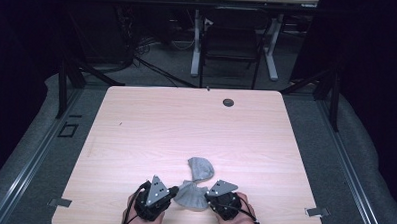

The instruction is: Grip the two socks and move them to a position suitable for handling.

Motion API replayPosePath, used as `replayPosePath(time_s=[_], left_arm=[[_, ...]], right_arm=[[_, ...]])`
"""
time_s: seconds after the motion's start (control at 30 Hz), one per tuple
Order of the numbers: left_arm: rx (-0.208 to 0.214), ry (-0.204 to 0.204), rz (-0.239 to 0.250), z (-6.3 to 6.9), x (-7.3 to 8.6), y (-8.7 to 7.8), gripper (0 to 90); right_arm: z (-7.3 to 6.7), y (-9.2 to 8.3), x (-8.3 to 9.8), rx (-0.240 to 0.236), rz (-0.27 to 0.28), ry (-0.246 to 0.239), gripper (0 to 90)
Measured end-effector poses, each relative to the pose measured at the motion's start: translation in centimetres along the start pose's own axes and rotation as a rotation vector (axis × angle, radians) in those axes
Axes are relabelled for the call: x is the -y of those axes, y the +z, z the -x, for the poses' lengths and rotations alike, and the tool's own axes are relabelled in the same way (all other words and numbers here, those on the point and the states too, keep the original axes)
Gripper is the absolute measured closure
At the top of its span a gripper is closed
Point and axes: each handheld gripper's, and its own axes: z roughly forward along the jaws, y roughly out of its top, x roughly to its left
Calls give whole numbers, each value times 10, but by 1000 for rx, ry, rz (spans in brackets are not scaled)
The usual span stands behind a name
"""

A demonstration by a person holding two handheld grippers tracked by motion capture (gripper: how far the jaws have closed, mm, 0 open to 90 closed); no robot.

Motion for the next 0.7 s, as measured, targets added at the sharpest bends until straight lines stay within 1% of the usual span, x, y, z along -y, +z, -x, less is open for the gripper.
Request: replayPosePath(time_s=[0.03, 0.07, 0.2, 0.23, 0.27, 0.3, 0.47, 0.57, 0.6, 0.63, 0.7], left_arm=[[-1, -5, -4, -1, 2, 0, 892], [0, -26, -7, -2, 6, 0, 890], [-4, -27, -12, -3, 8, 0, 871], [-14, -25, -7, -4, 7, -1, 862], [-14, -25, -7, -4, 7, -1, 856], [-23, -23, 5, -6, 5, -4, 846], [-23, -28, 19, -11, 4, -5, 825], [-30, -17, 5, -15, 6, 1, 831], [-34, -15, -13, -18, 9, 7, 833], [-34, -15, -13, -18, 9, 7, 837], [-30, -25, -27, -22, 11, 13, 841]], right_arm=[[0, 0, 0, -1, 2, 1, 900], [-1, 1, 0, 6, 3, -3, 900], [-2, 1, -1, 15, 0, -11, 900], [-2, 1, 0, 14, 0, -15, 900], [-2, 0, 0, 14, -2, -19, 900], [-3, 0, 0, 17, -1, -19, 900], [-2, -1, 0, 15, -9, -21, 900], [-1, -3, -1, 22, 11, -7, 898], [0, -4, -2, 21, 26, -3, 896], [0, -4, -2, 21, 26, -3, 896], [2, -4, -5, 18, 61, 6, 895]])
